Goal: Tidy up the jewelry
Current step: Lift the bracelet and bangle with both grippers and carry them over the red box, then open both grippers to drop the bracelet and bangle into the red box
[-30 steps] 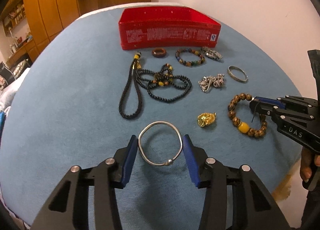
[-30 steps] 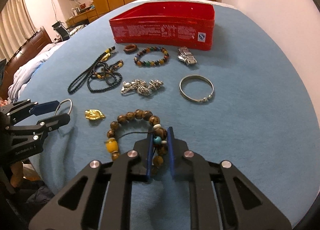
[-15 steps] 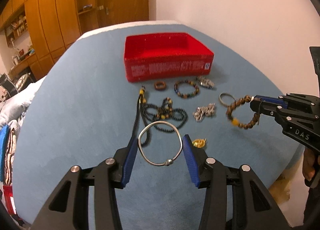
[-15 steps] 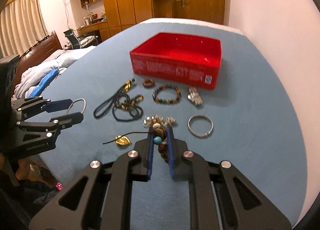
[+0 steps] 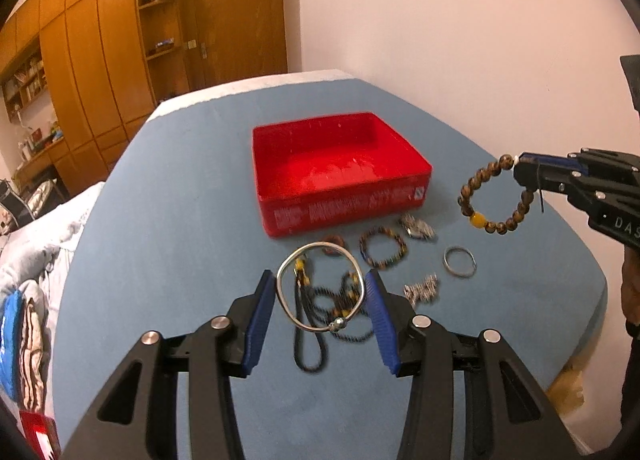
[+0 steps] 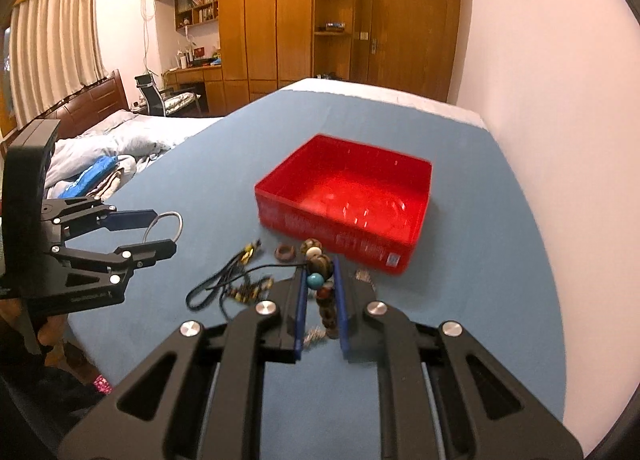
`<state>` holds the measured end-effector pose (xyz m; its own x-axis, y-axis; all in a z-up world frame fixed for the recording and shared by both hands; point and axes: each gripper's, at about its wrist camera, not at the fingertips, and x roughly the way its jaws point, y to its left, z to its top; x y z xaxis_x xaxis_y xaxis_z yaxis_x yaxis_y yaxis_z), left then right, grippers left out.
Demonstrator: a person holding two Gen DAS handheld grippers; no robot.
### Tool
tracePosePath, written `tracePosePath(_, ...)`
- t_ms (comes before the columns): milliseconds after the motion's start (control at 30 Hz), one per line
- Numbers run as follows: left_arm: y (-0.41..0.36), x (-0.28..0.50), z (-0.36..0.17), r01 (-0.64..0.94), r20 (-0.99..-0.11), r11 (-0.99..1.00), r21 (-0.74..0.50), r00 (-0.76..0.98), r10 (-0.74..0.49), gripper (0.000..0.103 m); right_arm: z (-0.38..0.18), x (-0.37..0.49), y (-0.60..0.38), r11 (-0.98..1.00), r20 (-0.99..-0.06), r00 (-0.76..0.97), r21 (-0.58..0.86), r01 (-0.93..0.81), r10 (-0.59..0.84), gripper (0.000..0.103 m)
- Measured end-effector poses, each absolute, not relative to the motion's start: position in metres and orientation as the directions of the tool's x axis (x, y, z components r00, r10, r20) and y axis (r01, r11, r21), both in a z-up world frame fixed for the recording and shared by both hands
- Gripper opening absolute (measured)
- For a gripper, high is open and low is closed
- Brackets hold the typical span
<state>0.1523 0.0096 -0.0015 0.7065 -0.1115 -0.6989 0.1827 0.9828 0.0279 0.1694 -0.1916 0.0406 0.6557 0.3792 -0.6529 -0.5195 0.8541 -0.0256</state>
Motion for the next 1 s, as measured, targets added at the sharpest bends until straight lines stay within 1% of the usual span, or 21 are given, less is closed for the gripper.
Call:
tracePosePath(267, 0.009, 0.214, 0.016, 0.231, -0.687, 0.972, 0.051, 0.714, -0.134, 0.046, 0.057, 0.248, -0.182, 0.854, -0.665, 0.642, -0.012, -0.52, 0.382, 0.011)
tracePosePath(433, 0.007, 0.272, 0.016, 0.246, -0.687, 0.968, 0.055, 0.713, -0.142, 0.046, 0.051, 0.303, -0.171, 0.863, -0.68, 0.636, -0.008, -0.505, 0.365, 0.011)
tracePosePath(533, 0.005, 0.31, 0.005, 0.261, -0.705, 0.965, 0.037, 0.691, -0.16, 0.046, 0.033, 0.337, -0.166, 0.873, -0.704, 0.614, 0.017, -0.487, 0.356, 0.011)
tracePosePath(700, 0.002, 0.362, -0.027, 0.263, -0.743, 0.965, 0.012, 0.648, -0.168, 0.047, -0.02, 0.391, -0.158, 0.888, -0.773, 0.538, 0.07, -0.455, 0.336, 0.011)
tracePosePath(867, -0.001, 0.395, -0.062, 0.261, -0.787, 0.965, -0.004, 0.594, -0.165, 0.047, -0.061, 0.42, -0.157, 0.906, -0.819, 0.495, 0.071, -0.416, 0.291, 0.011)
tracePosePath(967, -0.003, 0.404, -0.075, 0.267, -0.804, 0.964, 0.007, 0.574, -0.154, 0.047, -0.072, 0.426, -0.158, 0.914, -0.83, 0.492, 0.052, -0.401, 0.263, 0.011)
tracePosePath(1000, -0.003, 0.407, -0.077, 0.266, -0.808, 0.964, 0.006, 0.569, -0.152, 0.047, -0.075, 0.426, -0.158, 0.918, -0.833, 0.494, 0.039, -0.394, 0.247, 0.013)
